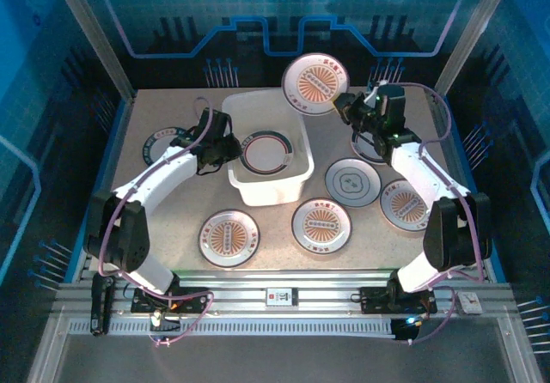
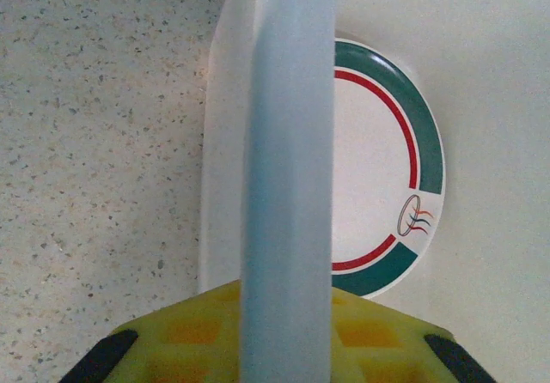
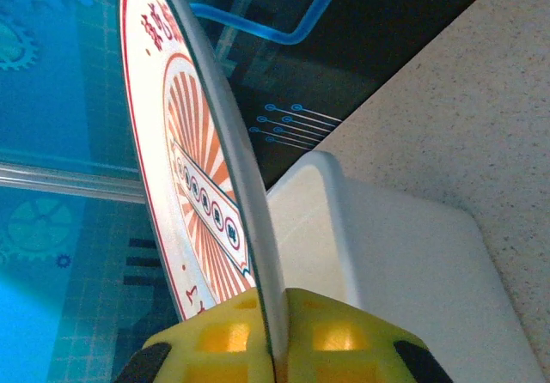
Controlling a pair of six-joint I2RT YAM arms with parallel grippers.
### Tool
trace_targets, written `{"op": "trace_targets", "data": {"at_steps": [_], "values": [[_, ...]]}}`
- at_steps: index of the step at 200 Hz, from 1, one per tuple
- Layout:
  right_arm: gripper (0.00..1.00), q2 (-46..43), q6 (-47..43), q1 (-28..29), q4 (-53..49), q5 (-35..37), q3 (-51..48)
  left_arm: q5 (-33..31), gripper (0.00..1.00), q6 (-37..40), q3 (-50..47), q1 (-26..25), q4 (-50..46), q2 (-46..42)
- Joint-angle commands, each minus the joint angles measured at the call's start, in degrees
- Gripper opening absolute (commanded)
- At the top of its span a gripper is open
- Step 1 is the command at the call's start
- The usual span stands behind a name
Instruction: Place the plates into the plastic bin on the countertop
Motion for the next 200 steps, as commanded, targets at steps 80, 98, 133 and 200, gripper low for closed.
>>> {"op": "trace_targets", "data": {"at_steps": [80, 98, 133, 200], "values": [[0.00, 2.1, 0.0, 10.5, -18.5, 12.2, 15.0, 6.3, 0.53, 2.0, 1.1, 0.9, 3.4, -2.2], [0.00, 3.1, 1.1, 12.8, -20.8, 13.6, 17.7, 6.7, 0.60, 3.9, 0.8, 2.8, 3.3, -4.2], [0.00, 3.4, 5.4, 18.7, -25.0, 21.4, 19.1, 8.0, 0.68, 6.2, -1.3, 5.8, 5.3, -8.7], [0.00, 7.8, 19.4, 27.3, -27.3, 30.7, 20.0, 12.7, 0.72, 9.4, -3.4, 13.8, 3.3, -14.1]]}}
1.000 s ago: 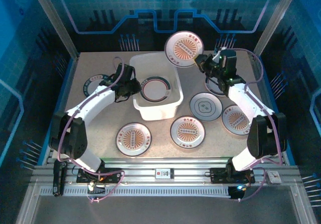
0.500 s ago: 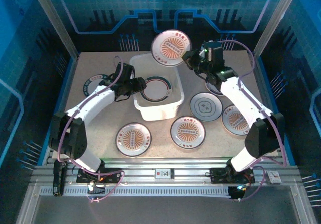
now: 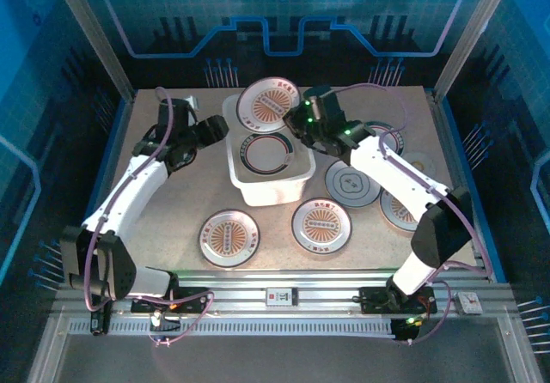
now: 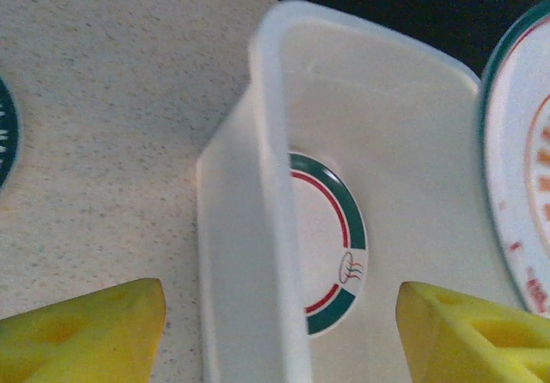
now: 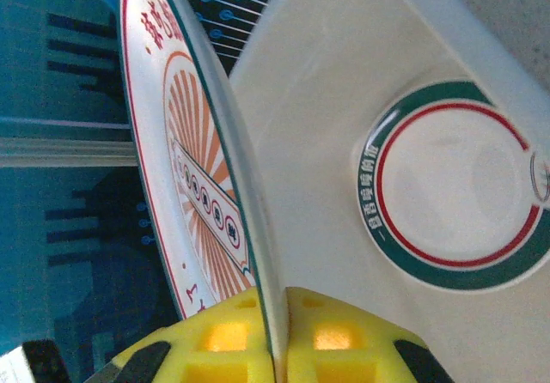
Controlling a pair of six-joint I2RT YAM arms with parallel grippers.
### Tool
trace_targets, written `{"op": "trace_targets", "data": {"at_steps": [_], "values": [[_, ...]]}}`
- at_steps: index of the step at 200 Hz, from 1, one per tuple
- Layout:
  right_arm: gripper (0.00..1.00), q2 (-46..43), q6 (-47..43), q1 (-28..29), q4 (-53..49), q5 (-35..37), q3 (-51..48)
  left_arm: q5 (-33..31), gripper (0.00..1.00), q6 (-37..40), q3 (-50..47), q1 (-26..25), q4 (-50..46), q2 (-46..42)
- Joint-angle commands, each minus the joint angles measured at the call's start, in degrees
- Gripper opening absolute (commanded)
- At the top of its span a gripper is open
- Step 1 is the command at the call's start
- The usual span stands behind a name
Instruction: Place the plates into the plastic bin on the countertop
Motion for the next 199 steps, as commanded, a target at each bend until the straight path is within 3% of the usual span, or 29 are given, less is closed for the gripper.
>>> {"op": "trace_targets", "data": {"at_steps": [1, 98, 199], "values": [[0.00, 2.4, 7.8, 2.3, 0.1, 5.0, 2.4, 3.5, 0.72, 2.6, -1.4, 2.7, -1.1, -2.0], [0.00, 6.9, 19.4, 6.8, 2.2, 17.0, -1.0, 9.5, 0.70, 2.9, -1.6, 6.7, -5.1, 3.0], [0.00, 14.0, 27.5, 7.0, -0.6, 18.4, 1.4, 13.2, 0.66, 5.9, -1.0, 6.9, -10.2, 10.0]]}}
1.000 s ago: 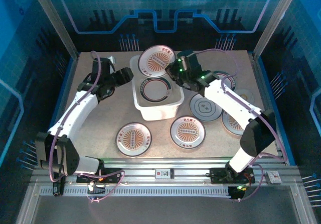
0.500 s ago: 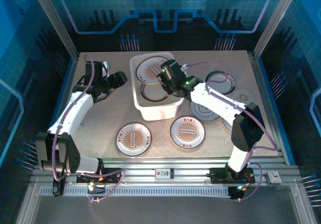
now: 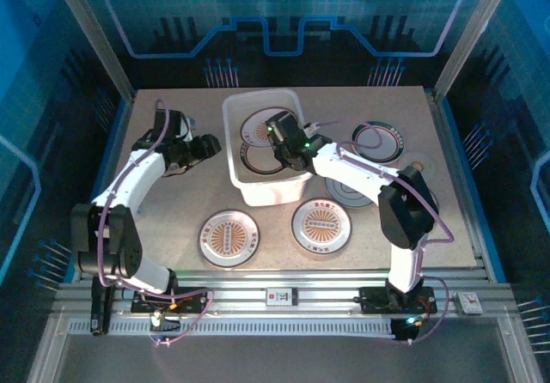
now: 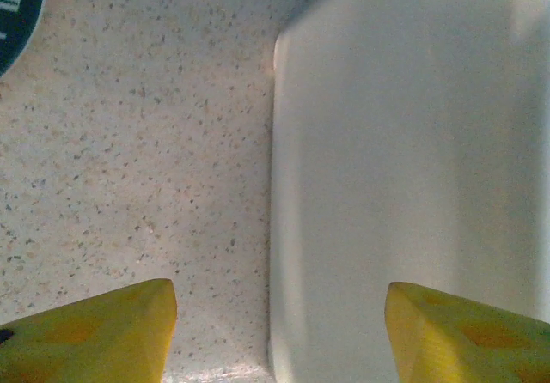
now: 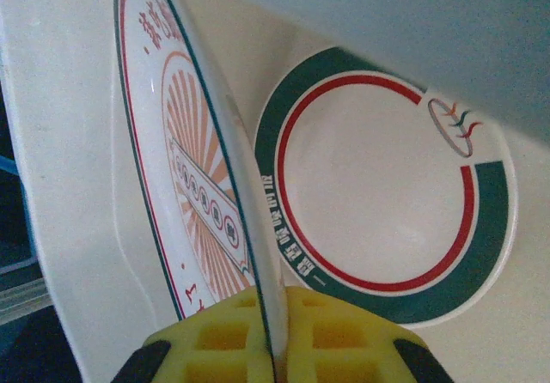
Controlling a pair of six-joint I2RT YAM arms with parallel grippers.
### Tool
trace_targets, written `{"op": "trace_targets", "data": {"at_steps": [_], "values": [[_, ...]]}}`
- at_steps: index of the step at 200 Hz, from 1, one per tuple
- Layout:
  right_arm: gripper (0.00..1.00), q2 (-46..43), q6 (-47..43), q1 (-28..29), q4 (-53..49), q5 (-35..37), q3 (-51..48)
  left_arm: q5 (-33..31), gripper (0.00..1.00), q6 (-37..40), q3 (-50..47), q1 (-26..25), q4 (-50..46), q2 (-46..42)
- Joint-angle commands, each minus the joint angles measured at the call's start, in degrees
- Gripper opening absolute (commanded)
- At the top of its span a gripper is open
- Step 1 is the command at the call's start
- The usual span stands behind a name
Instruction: Place the plates into the plastic bin on the countertop
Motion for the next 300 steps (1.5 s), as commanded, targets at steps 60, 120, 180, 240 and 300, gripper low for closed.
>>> {"op": "trace_targets", "data": {"at_steps": [60, 120, 180, 240, 300], "values": [[0.00, 5.2, 4.7, -0.4, -4.2, 1.1, 5.2, 6.6, 0.62, 2.7, 2.0, 0.1, -4.2, 4.1], [0.00, 4.3, 0.9, -1.1, -6.2, 2.3, 7.6, 9.7, 0.58, 3.8, 0.5, -4.0, -5.0, 4.1], [0.00, 3.9, 0.8, 0.7, -7.7, 1.8, 8.9, 10.0, 0.56, 3.5, 0.2, -6.3, -5.1, 3.4], [0.00, 4.1, 5.8, 2.2, -8.7, 2.3, 6.0, 7.0, 0.57, 4.1, -0.5, -6.3, -5.5, 1.4], [0.00, 7.8, 9.4, 2.5, -12.4, 4.2, 8.4, 4.5, 0.58, 4.8, 0.2, -6.1, -6.5, 0.3]]}}
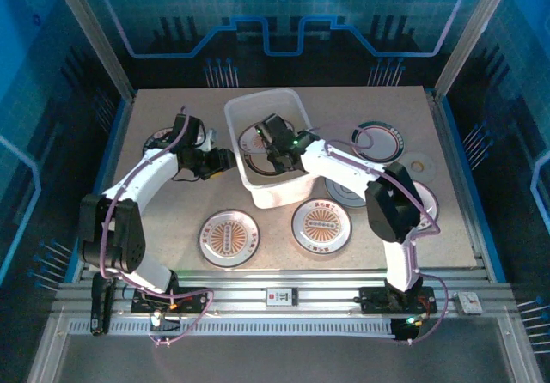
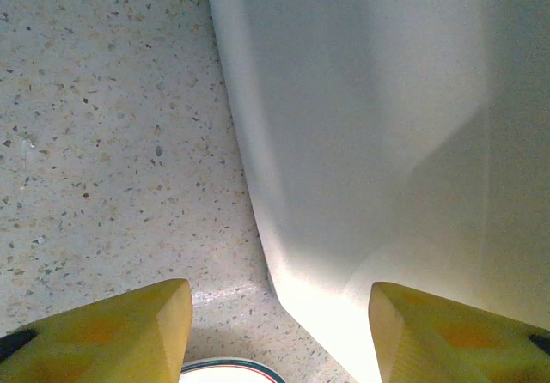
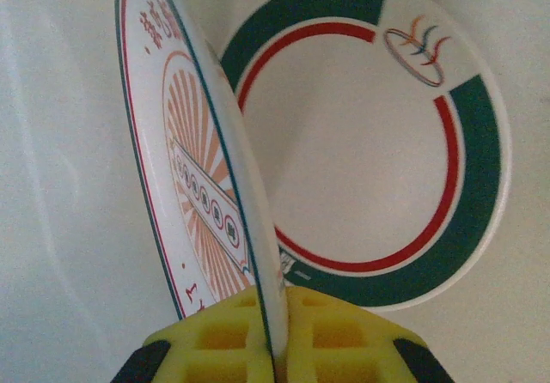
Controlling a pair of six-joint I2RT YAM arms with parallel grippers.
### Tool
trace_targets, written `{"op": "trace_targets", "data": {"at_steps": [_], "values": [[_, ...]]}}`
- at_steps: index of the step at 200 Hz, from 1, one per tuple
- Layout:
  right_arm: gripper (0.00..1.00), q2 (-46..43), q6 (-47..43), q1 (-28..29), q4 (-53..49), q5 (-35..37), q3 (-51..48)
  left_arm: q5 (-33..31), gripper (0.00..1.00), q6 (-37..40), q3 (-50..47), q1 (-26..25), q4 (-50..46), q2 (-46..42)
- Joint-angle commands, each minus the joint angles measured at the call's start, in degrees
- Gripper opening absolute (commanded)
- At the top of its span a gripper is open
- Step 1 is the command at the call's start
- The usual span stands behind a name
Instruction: Place the plates into the plastic bin on the countertop
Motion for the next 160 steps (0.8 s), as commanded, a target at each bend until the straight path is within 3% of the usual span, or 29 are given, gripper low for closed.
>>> {"op": "trace_targets", "data": {"at_steps": [1, 62, 122, 145, 160], "values": [[0.00, 1.4, 3.8, 0.8, -3.2, 3.9, 1.7, -1.4, 0.58, 1.4, 0.4, 0.0, -1.8, -1.9], [0.00, 3.7, 5.5, 0.6, -2.6, 7.4, 1.6, -2.7, 0.60, 1.4, -0.2, 1.0, -2.3, -3.1], [0.00, 6.3, 4.1, -0.1, 1.3, 4.8, 0.6, -3.6, 0.60, 1.5, -0.1, 1.5, -2.8, -3.6], [0.12, 6.7, 3.5, -0.1, 0.9, 3.7, 1.2, -4.2, 0.60, 1.6, -0.3, 1.7, -3.4, -4.1], [0.14, 6.2, 3.6, 0.0, -0.1, 3.7, 0.9, -4.4, 0.60, 1.6, -0.5, 2.0, -3.5, -4.3]]}}
